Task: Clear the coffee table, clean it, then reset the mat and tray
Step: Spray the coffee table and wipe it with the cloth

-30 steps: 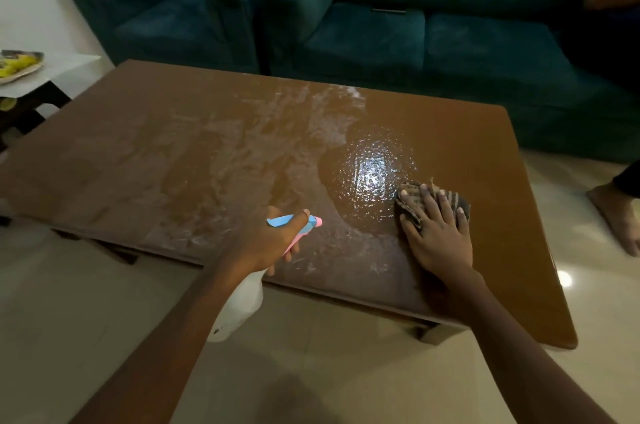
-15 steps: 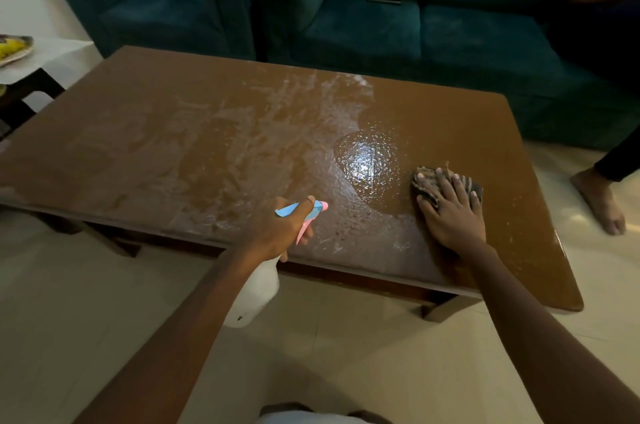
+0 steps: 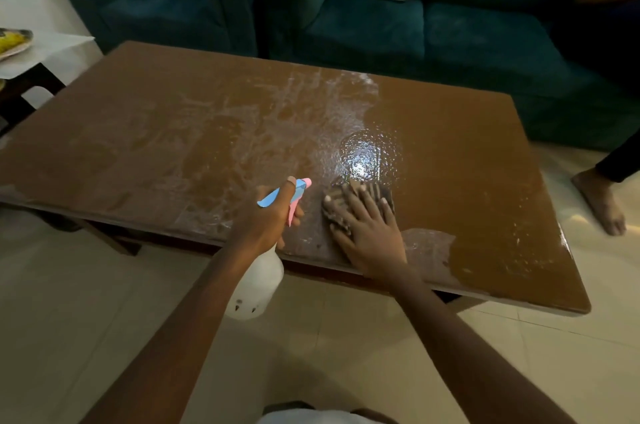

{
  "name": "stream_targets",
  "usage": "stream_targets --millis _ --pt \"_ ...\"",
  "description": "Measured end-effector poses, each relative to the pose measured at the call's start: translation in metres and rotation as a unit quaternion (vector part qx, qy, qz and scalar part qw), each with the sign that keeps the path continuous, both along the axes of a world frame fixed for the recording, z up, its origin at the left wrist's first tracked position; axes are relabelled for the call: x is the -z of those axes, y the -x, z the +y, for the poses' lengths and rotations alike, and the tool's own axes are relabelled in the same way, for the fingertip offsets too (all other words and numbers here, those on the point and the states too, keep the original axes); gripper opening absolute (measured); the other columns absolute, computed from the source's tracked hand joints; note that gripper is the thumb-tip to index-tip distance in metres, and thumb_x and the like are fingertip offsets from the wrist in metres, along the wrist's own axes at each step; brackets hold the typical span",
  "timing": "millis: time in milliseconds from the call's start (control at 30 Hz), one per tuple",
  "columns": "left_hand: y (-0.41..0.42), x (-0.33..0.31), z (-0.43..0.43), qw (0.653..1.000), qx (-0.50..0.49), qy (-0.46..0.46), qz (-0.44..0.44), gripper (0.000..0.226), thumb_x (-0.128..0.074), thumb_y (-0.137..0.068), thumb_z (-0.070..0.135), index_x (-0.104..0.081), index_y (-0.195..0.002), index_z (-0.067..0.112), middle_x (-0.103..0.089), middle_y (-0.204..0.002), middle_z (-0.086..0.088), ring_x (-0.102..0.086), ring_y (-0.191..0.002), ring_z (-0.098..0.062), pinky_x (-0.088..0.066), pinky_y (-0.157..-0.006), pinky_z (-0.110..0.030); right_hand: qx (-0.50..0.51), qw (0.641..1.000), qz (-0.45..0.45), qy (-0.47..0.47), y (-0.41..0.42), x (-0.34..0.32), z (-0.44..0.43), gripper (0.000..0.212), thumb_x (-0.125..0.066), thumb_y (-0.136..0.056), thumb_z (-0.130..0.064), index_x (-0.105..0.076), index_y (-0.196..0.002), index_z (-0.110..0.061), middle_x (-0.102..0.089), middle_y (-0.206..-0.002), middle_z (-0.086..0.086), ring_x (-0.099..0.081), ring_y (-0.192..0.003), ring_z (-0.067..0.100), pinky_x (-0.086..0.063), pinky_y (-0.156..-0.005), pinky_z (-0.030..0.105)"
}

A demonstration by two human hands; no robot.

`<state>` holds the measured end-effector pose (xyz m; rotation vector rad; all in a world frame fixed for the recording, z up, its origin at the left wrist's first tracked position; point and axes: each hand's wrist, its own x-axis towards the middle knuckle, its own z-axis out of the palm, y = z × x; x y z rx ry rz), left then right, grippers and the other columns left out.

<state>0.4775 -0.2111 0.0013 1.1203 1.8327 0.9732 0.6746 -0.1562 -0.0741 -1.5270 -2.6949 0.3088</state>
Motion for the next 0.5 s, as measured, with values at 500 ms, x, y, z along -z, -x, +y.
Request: stream_targets --millis 500 --pt "-0.013 -0.007 0.004 1.000 0.014 -0.003 -0.025 0.049 -0.032 -0.100 0.050 -0.064 -0.081 0.018 -0.067 -0.080 -0.004 -0.058 -0.060 -0.013 -0.047 -0.046 -0.023 0.216 0.976 -0.017 0.015 -0.080 -0.002 0.018 0.056 -0.012 -0.098 -0.063 0.003 -0.151 -0.054 0.014 -0.164 -0.011 0.014 -0.152 0.018 0.006 -0.122 0.046"
